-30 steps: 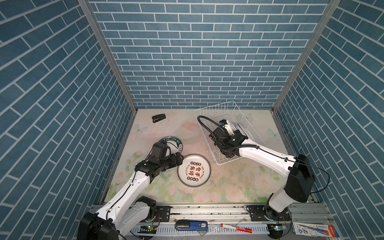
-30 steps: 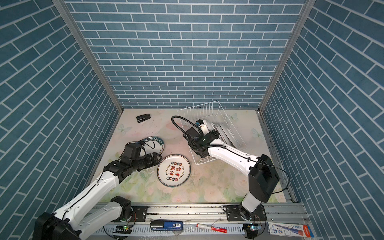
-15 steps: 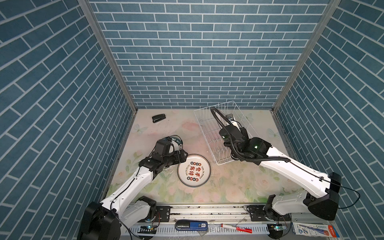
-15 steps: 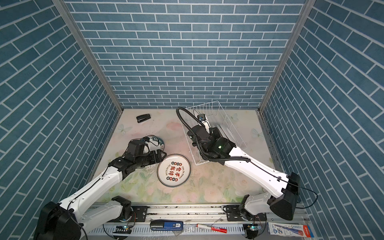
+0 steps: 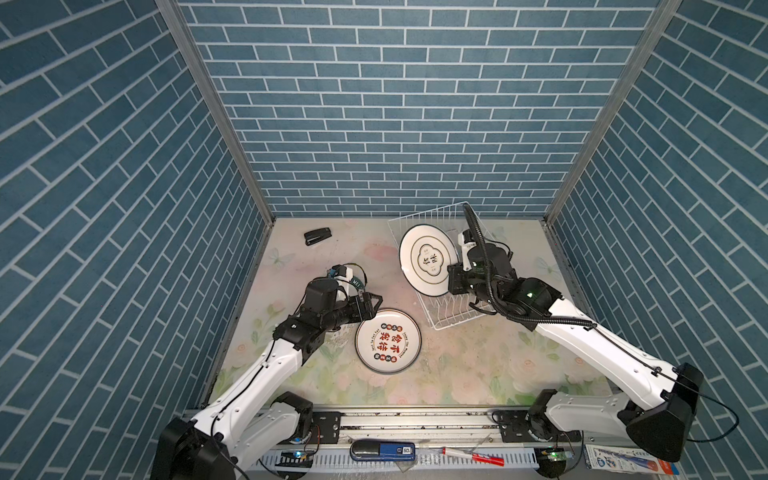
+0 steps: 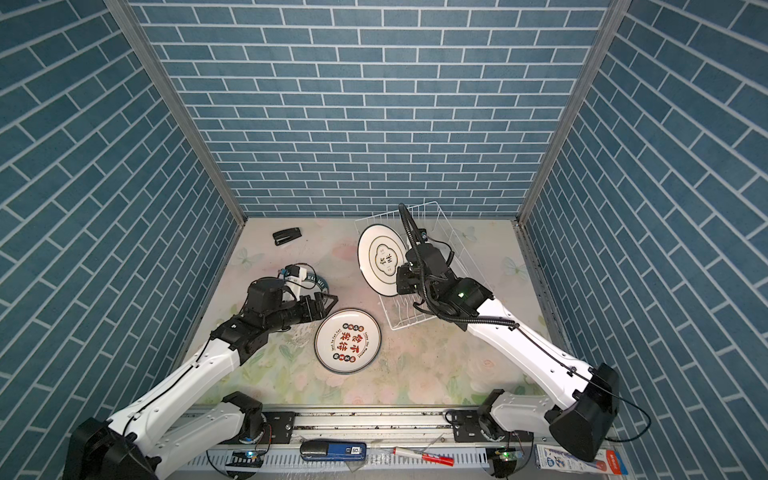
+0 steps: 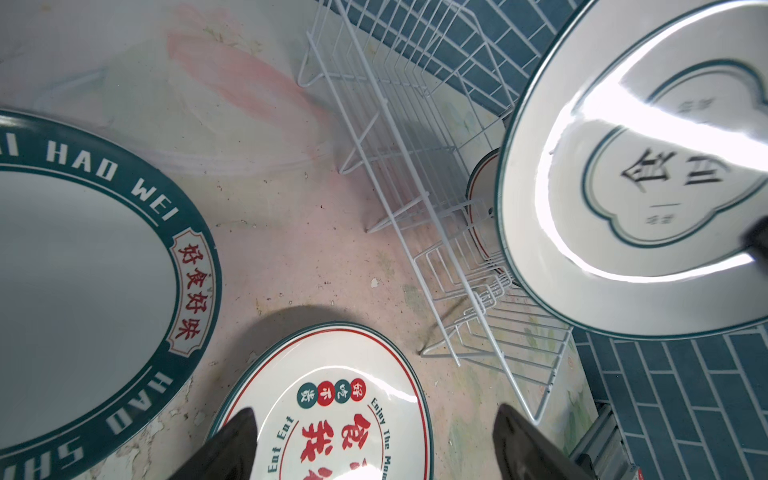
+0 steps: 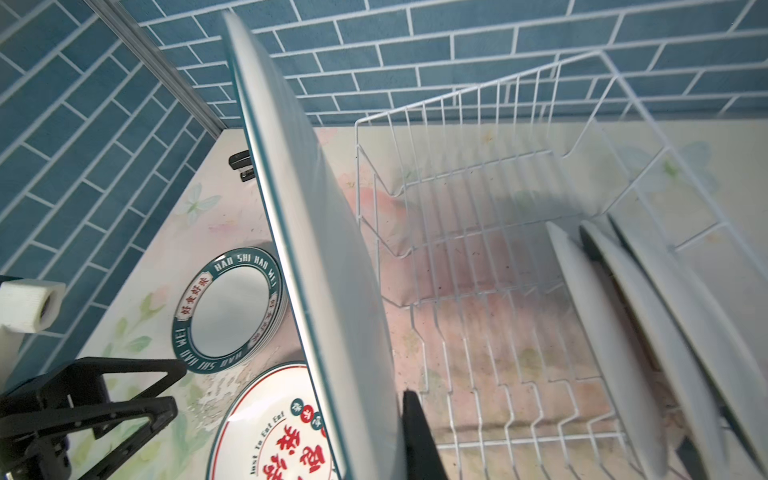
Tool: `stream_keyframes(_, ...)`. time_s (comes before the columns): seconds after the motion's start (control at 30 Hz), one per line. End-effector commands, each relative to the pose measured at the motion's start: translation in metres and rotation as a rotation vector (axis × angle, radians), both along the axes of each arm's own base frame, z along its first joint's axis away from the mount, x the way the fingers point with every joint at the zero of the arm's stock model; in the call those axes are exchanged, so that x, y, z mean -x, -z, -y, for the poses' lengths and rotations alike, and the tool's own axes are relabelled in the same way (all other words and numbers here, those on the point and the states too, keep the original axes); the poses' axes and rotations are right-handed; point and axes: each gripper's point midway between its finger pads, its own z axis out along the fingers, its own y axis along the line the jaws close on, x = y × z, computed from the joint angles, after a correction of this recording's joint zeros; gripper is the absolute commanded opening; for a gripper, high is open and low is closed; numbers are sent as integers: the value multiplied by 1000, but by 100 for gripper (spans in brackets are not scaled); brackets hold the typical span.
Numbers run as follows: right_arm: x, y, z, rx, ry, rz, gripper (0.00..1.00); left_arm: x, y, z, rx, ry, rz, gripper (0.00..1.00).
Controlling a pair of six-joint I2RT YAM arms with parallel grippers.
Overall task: Unload the plates from the dish rack
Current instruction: 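Lift the green-rimmed white plate up out of the rack with the right gripper, then carry the plate toward the left gripper while the left gripper grasps its rim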
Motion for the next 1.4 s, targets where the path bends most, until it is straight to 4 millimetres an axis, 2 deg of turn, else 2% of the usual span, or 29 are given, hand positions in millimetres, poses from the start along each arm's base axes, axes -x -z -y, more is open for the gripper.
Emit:
stream_keyframes(0.0,8,-11,-35,-216,-109,-58,0,2,-4,6,17,35,39,90)
stream_keyframes(0.13,3,5,-48,-243,-130,-109,0,0,-3,8,25,40,40,90)
stream_keyframes(0.3,9,13,-63,-297,-192,-164,0,-5,0,9,28,34,48,90)
stream_keyframes(0.63,15,27,-78,-417,-257,-245,0,-14,4,15,66,30,52,88)
stream_keyframes(0.8,18,35,-83,-459,-279,-275,0,-16,-4,19,114,32,84,83)
stream_keyframes(0.87,20,34,-85,-493,-294,-280,0,-16,-6,20,124,32,94,77)
stream_keyframes(1.1,21,42,-91,-518,-319,-310,0,-15,-6,23,152,45,91,42)
stream_keyframes(1.37,21,48,-97,-525,-340,-329,2,-10,-4,24,162,60,85,18)
